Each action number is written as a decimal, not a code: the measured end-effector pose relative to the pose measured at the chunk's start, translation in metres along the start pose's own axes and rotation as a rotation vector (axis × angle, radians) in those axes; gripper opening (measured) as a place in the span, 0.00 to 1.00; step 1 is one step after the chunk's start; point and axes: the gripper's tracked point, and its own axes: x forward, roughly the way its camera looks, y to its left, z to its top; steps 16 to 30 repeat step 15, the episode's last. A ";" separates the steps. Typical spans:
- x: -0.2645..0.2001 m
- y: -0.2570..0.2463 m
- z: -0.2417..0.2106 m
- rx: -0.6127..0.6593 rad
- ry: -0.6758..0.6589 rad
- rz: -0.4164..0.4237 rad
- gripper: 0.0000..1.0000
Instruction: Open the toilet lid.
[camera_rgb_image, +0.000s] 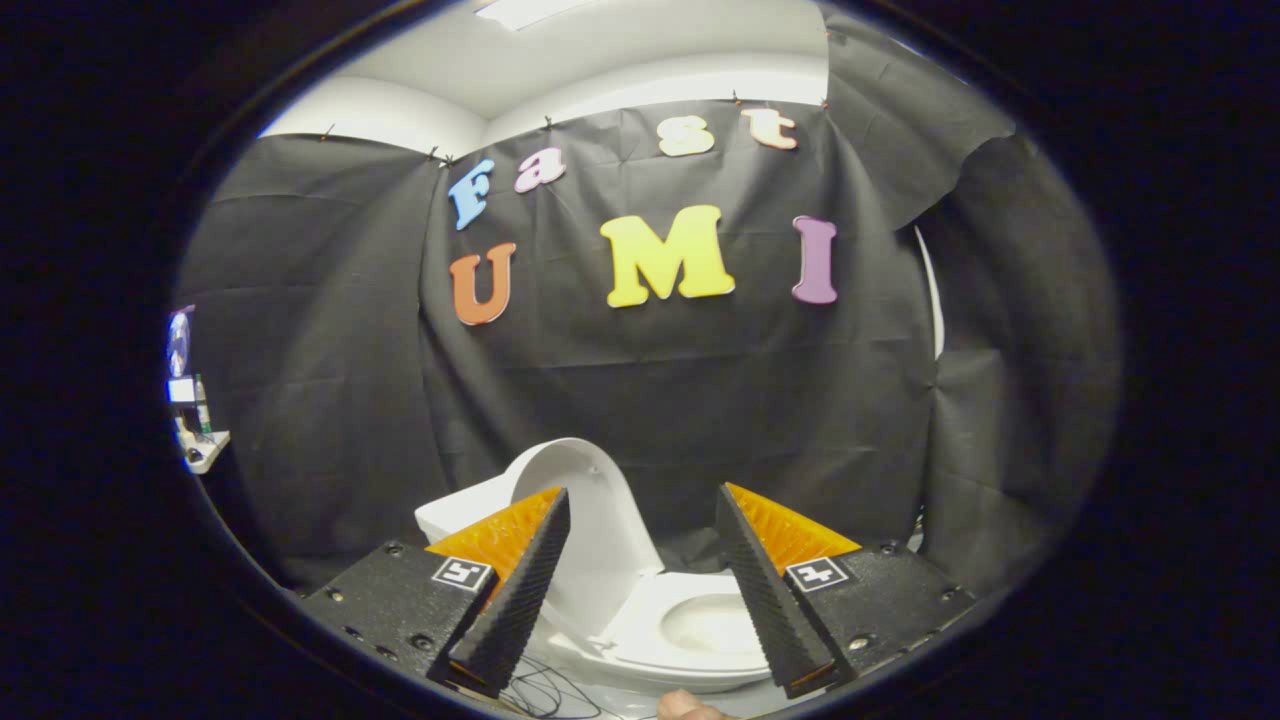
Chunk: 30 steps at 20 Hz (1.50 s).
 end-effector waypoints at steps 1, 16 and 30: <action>-0.009 -0.009 0.000 0.000 0.000 -0.001 0.95; -0.087 -0.113 -0.009 0.020 -0.094 -0.057 1.00; -0.087 -0.113 -0.009 0.020 -0.094 -0.057 1.00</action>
